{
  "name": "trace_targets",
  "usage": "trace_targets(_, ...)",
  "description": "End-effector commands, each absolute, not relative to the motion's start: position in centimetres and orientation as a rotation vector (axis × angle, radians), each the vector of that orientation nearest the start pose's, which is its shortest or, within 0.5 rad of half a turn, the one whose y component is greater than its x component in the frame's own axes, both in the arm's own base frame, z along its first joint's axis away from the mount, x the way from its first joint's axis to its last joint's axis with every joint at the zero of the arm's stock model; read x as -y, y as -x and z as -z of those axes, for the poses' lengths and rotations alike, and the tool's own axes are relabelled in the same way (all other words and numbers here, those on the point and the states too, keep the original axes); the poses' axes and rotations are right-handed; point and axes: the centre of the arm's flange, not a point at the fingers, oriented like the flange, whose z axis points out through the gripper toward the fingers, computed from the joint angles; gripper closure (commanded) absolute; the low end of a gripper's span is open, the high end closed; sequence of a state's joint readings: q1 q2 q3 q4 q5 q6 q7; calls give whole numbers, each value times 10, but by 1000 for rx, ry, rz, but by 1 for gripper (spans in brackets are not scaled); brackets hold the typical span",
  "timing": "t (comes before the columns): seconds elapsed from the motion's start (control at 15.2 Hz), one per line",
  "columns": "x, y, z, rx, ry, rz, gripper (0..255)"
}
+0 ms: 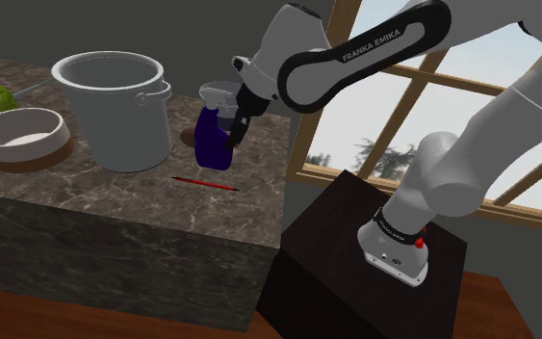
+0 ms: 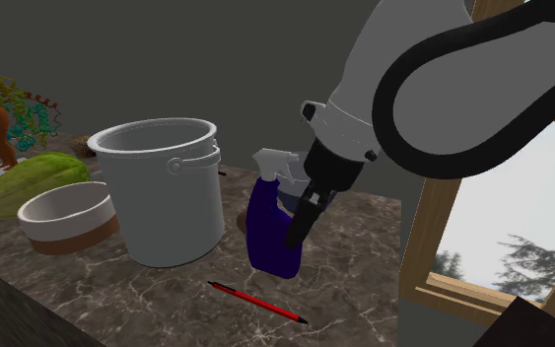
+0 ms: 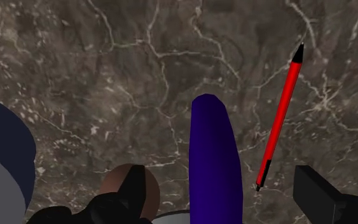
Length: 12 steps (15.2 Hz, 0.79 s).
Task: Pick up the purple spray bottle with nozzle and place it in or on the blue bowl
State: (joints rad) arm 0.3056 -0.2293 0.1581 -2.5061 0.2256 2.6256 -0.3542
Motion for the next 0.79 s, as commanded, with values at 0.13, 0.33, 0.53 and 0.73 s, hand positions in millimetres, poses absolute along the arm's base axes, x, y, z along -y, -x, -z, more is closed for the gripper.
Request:
trace_targets(0.13,-210,-426,-394,940,2819,513,0)
trace_targets(0.33,-210,-427,-394,940,2819,513,0)
trace_targets(0.53,-210,-426,-394,940,2819,513,255)
trace_targets(0.73,-210,-426,-394,940,2819,513,255)
